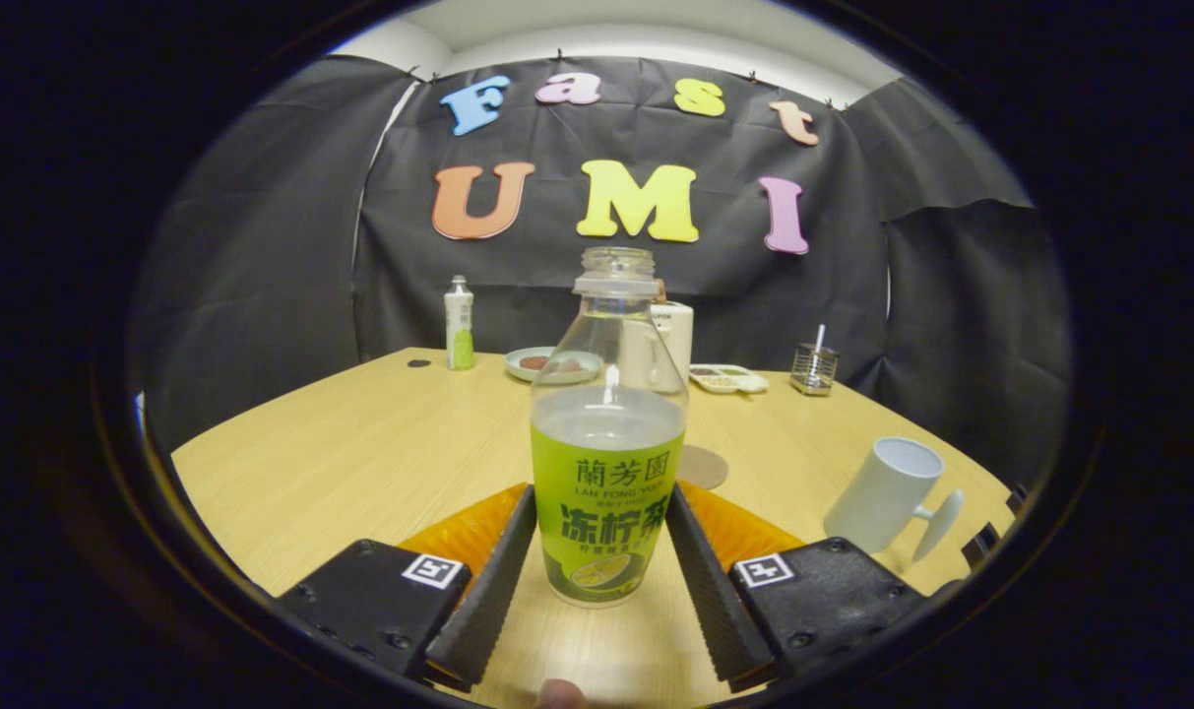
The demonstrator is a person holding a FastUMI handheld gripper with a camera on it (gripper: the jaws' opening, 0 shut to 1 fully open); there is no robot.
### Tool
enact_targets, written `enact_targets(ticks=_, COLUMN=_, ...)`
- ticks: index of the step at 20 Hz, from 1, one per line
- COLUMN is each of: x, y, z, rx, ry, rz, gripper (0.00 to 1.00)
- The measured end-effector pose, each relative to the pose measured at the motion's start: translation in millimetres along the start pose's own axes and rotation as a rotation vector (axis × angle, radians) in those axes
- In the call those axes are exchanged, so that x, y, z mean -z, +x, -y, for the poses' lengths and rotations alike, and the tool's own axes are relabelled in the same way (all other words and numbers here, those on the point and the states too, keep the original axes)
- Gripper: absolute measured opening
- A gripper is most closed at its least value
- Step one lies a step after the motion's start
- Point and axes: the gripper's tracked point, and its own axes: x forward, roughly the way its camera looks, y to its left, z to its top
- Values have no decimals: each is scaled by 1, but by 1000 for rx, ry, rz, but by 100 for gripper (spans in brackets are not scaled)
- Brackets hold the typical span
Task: Take the bottle from table, then pour the juice into the cup, finally place the bottle on the coaster
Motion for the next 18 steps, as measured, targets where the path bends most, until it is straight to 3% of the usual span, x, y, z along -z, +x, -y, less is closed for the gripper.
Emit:
enact_targets(ticks=10, x=-14, y=-13, z=13, rx=-20, ry=105, rz=-42, gripper=80)
enact_targets(ticks=15, x=-26, y=-21, z=39, rx=3, ry=237, rz=-36, gripper=79)
enact_targets(ticks=18, x=-40, y=-17, z=41, rx=-36, ry=336, rz=-11, gripper=79)
